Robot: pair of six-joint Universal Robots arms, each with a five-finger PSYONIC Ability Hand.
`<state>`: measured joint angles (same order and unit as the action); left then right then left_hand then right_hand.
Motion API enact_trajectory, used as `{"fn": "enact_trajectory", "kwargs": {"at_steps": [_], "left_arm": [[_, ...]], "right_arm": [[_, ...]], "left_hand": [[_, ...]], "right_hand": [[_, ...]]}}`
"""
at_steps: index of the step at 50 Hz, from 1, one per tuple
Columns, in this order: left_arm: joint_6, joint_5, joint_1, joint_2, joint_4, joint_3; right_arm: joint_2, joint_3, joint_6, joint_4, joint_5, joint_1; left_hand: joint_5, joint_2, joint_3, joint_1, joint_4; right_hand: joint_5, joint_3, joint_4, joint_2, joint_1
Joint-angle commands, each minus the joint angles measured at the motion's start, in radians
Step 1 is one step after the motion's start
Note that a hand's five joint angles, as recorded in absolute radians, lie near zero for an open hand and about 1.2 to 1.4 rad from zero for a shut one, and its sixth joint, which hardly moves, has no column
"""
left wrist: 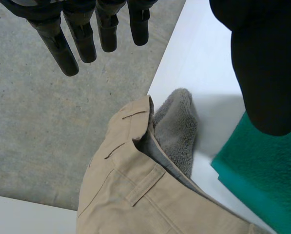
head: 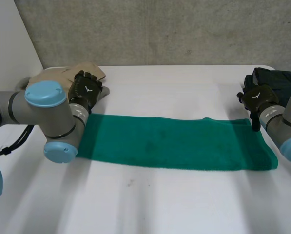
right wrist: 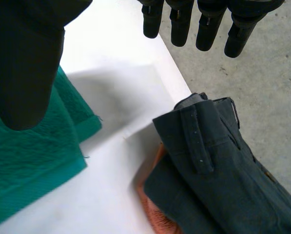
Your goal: Fold the laundry.
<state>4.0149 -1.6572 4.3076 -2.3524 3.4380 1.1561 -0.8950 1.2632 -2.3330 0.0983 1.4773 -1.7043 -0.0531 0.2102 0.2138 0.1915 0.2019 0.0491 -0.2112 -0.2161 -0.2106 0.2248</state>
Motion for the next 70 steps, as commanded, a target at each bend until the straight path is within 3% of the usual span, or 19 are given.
{"fn": "enact_trajectory", "kwargs": {"at_steps": [1,9,16,23,25,27,28,37,46,50,55,61,67,70], "left_arm": [[-0.019,-0.019,-0.014,0.143,-0.014,0.148],[-0.114,-0.007,-0.014,0.324,0.0,0.379],[-0.243,0.03,-0.017,0.363,0.003,0.464],[-0.275,0.046,-0.014,0.358,0.009,0.478],[-0.277,0.046,-0.014,0.357,0.012,0.479],[-0.277,0.045,-0.014,0.357,0.021,0.481],[-0.278,0.046,-0.016,0.357,0.023,0.482],[-0.277,0.046,-0.013,0.412,0.027,0.511],[-0.278,0.046,-0.005,0.476,0.027,0.554],[-0.281,0.046,-0.003,0.495,0.027,0.565],[-0.307,0.046,-0.003,0.522,0.026,0.573],[-0.356,0.046,-0.002,0.559,0.026,0.593],[-0.367,0.046,0.001,0.568,0.027,0.619],[-0.367,0.048,0.014,0.568,0.027,0.628]], "right_arm": [[-0.203,0.158,-0.114,-0.063,-0.024,0.009],[-0.312,0.326,-0.152,-0.313,-0.211,0.184],[-0.323,0.487,-0.146,-0.218,-0.324,0.264],[-0.303,0.542,-0.14,-0.089,-0.333,0.269],[-0.262,0.536,-0.14,-0.065,-0.333,0.269],[-0.245,0.53,-0.138,-0.052,-0.327,0.27],[-0.237,0.524,-0.137,-0.037,-0.319,0.272],[-0.334,0.525,-0.106,0.043,-0.264,0.408],[-0.375,0.456,0.121,0.024,-0.244,0.517],[-0.406,0.444,0.127,0.035,-0.265,0.421],[-0.438,0.401,0.115,0.119,-0.301,0.058],[-0.41,0.383,0.116,0.264,-0.367,-0.256],[-0.15,0.27,0.129,0.328,-0.41,-0.564],[-0.067,0.216,0.129,0.302,-0.404,-0.642]], "left_hand": [[0.053,-0.036,-0.039,-0.017,-0.027],[0.052,-0.035,-0.038,-0.016,-0.027],[0.052,-0.035,-0.038,-0.016,-0.027],[0.052,-0.035,-0.038,-0.016,-0.027],[0.052,-0.035,-0.038,-0.016,-0.027],[0.052,-0.035,-0.038,-0.016,-0.027],[0.052,-0.035,-0.038,-0.016,-0.027],[0.053,-0.036,-0.039,-0.017,-0.027],[0.053,-0.036,-0.039,-0.017,-0.027],[0.053,-0.036,-0.039,-0.017,-0.027],[0.053,-0.036,-0.039,-0.017,-0.027],[0.053,-0.036,-0.039,-0.017,-0.027],[0.053,-0.036,-0.039,-0.017,-0.027],[0.053,-0.036,-0.039,-0.017,-0.027]], "right_hand": [[-0.049,0.037,0.042,0.036,-0.05],[0.272,-0.285,-0.28,-0.285,0.271],[0.337,-0.349,-0.344,-0.35,0.336],[0.451,-0.464,-0.459,-0.464,0.45],[0.673,-0.686,-0.681,-0.686,0.672],[1.139,-1.151,-1.146,-1.152,1.138],[1.172,-1.185,-1.18,-1.185,1.171],[1.173,-1.185,-1.18,-1.186,1.171],[1.173,-1.185,-1.18,-1.186,1.171],[1.173,-1.185,-1.18,-1.186,1.171],[1.173,-1.185,-1.18,-1.186,1.171],[1.173,-1.185,-1.18,-1.186,1.171],[1.173,-1.185,-1.18,-1.186,1.171],[1.173,-1.185,-1.18,-1.186,1.171]]}}
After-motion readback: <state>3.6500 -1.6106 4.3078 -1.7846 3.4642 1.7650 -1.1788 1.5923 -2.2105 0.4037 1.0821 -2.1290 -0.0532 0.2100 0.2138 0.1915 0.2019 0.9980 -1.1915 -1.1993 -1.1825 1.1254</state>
